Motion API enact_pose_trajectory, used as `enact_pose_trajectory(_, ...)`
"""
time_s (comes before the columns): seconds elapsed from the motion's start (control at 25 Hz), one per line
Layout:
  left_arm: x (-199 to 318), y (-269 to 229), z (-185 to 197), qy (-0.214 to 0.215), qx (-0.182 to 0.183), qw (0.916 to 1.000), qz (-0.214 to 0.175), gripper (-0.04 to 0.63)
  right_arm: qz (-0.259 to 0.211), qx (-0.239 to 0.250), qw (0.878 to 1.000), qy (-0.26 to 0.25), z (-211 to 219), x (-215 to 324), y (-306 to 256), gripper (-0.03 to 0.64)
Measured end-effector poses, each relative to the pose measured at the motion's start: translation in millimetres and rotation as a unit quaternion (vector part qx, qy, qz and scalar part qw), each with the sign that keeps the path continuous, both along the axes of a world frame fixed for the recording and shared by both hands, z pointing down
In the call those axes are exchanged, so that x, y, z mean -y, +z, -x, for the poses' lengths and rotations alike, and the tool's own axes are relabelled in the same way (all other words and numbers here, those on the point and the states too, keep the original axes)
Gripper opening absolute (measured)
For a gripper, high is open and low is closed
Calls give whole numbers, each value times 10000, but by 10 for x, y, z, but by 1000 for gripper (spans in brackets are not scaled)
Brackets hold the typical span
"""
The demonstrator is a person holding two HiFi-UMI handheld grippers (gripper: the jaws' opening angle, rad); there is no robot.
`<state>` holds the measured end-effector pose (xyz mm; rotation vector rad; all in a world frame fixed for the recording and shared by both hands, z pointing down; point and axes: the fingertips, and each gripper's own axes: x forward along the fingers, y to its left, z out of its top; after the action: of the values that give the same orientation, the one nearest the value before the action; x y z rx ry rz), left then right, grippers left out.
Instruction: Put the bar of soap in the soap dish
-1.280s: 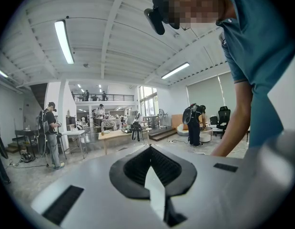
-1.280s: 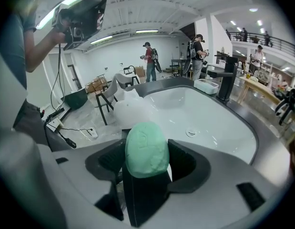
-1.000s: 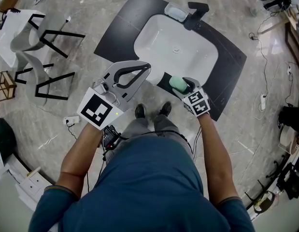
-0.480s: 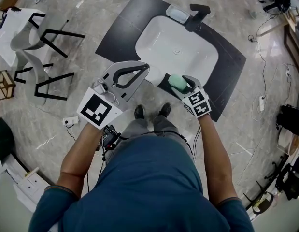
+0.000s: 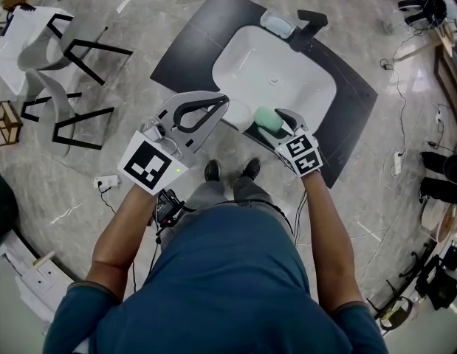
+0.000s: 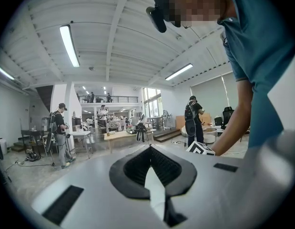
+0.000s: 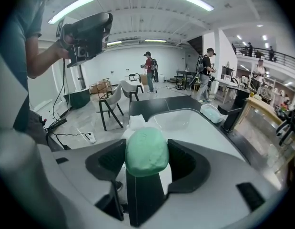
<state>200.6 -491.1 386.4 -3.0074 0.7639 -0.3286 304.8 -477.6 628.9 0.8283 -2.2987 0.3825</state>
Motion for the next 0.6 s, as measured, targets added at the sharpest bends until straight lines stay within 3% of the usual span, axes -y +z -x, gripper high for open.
enact_pose_trajectory(0.6,28,-7,479,-365,-67,9993,-21,0,271,-218,9982,-494,686,236,86,281)
